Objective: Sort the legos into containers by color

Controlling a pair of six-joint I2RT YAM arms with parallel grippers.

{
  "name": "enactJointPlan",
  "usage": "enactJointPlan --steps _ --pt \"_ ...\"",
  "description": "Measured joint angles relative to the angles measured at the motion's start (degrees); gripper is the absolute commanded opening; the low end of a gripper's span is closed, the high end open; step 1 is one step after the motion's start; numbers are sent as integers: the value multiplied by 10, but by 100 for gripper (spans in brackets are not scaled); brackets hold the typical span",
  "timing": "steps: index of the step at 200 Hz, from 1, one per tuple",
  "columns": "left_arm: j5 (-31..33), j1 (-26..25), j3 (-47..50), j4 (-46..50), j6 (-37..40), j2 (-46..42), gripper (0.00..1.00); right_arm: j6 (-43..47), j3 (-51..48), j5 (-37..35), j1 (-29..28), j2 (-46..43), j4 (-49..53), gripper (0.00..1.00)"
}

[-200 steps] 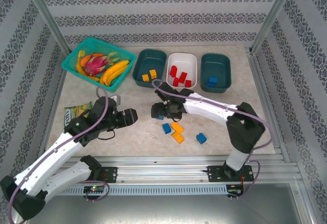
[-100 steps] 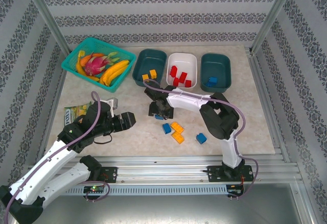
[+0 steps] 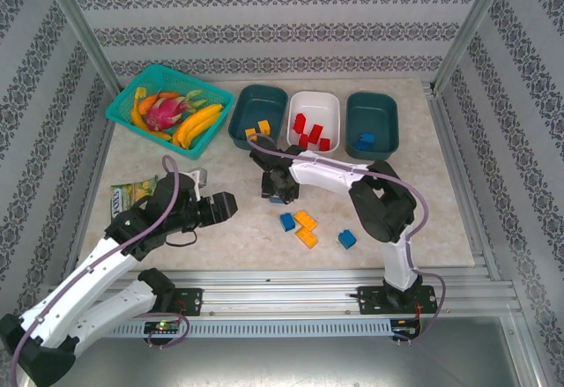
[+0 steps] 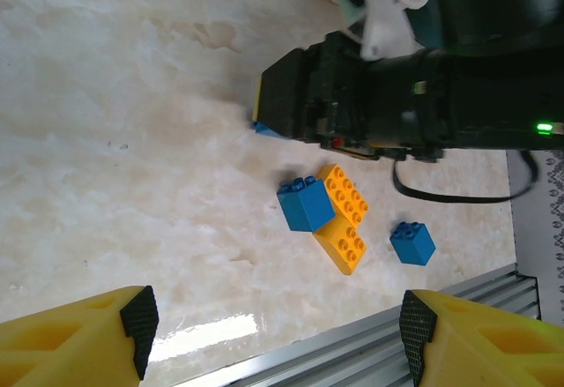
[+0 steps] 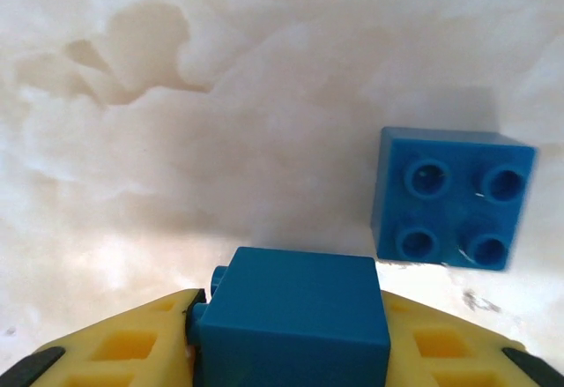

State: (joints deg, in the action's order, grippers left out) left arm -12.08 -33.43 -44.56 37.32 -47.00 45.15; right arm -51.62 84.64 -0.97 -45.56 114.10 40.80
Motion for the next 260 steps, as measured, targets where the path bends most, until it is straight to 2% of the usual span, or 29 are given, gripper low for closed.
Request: enactJointPlan --steps 31,57,75,89,109,148,193,234,260 --pt "-26 0 -69 -58 0 118 75 44 -18 -12 52 -112 9 31" --pt "-60 0 -153 -148 -5 247 75 101 -19 -18 166 -197 9 32" --pt "-86 0 -225 -207 -11 343 74 139 -12 -16 253 -206 11 31" --pt "-105 0 -280 -241 -15 411 74 163 9 -12 310 -178 12 31" --pt "-128 0 -351 -267 -15 493 73 188 61 -6 356 -110 15 31" --pt "-158 0 -471 -276 -13 613 73 208 196 0 397 42 25 33" --pt "-173 -3 -562 -272 -10 697 72 216 343 2 440 184 68 35" --pt "-179 -3 -593 -260 -4 719 72 215 428 5 464 263 116 44" --pt "-179 -3 -597 -249 0 720 72 214 431 12 464 273 133 59"
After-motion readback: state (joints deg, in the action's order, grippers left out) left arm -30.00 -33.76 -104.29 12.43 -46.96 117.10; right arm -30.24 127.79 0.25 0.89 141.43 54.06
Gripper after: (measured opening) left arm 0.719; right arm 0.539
